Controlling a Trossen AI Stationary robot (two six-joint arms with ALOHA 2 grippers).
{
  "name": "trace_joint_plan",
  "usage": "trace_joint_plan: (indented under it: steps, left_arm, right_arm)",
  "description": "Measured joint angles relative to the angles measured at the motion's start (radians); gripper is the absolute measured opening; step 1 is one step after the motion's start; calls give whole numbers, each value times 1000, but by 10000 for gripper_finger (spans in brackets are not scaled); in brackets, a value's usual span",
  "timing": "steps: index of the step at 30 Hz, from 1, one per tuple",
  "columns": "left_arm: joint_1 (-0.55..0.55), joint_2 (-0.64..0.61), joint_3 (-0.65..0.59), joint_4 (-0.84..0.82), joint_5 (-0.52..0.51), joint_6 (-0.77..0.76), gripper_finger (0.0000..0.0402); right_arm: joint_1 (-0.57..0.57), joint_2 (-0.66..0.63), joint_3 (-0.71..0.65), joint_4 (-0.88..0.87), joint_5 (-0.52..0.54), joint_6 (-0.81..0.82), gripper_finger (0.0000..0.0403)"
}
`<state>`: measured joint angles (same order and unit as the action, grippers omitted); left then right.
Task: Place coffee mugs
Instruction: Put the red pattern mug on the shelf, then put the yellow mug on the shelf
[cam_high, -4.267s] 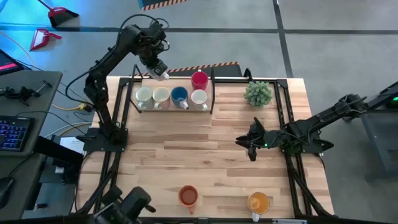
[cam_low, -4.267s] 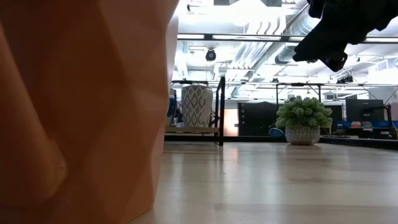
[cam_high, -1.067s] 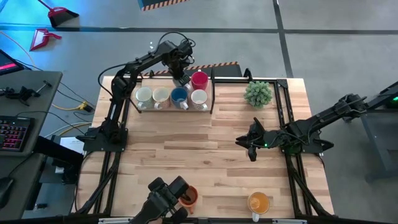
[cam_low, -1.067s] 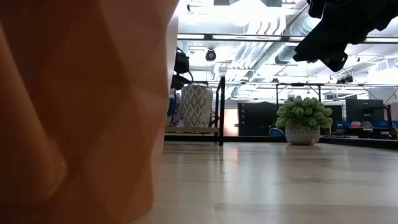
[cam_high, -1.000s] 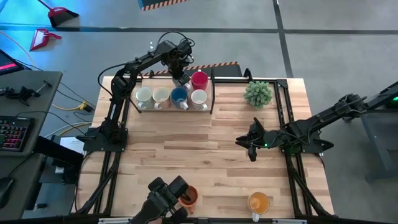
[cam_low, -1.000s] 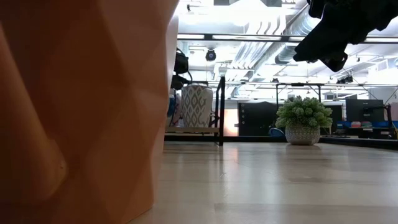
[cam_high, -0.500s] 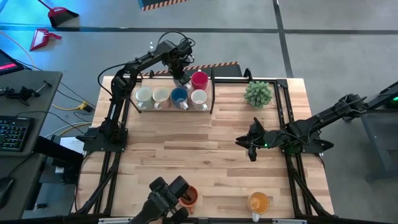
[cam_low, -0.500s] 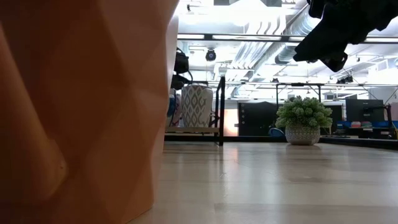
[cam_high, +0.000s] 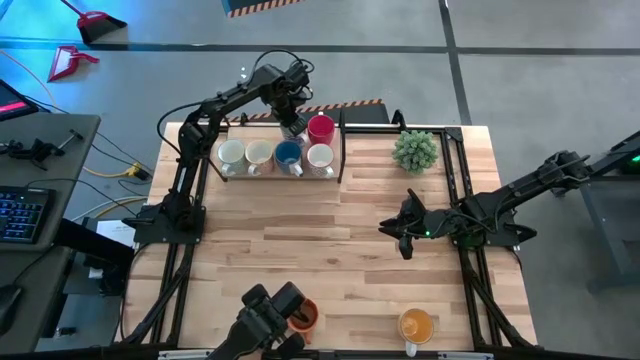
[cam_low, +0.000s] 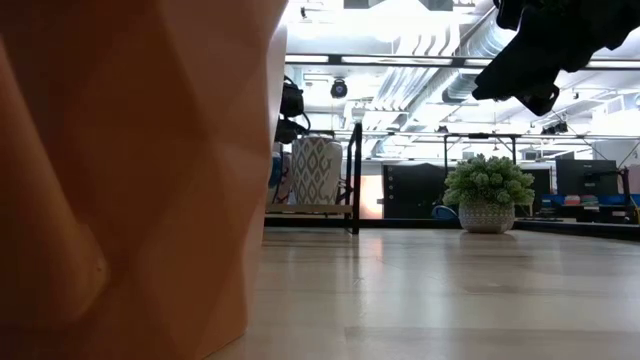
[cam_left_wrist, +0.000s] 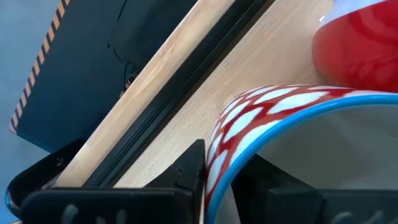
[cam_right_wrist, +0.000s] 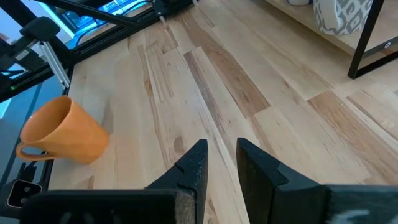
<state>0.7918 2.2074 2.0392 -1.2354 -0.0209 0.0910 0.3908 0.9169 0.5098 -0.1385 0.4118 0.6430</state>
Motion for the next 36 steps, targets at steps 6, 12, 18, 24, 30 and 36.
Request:
trace_joint_plan:
  steps: [6, 12, 18, 24, 30, 36]
  left_arm:
    - [0, 0, 0, -3, 15, 2, 82]
    - [0, 0, 12, -65, 10, 25, 96]
    - [0, -2, 82, -84, 10, 34, 100]
    - [-7, -3, 160, -148, 9, 36, 100]
    - [-29, -4, 275, -214, 10, 43, 100]
    - [-62, -71, 296, -287, 71, 52, 100]
  right_arm:
    - [0, 0, 0, -4, 0, 0, 67]
    - [0, 0, 0, -12, 2, -7, 67]
    - [0, 0, 0, -12, 7, -14, 67]
    - [0, 0, 0, -12, 7, -14, 67]
    - [0, 0, 0, -12, 7, -45, 67]
    - [0, 0, 0, -11, 9, -116, 67]
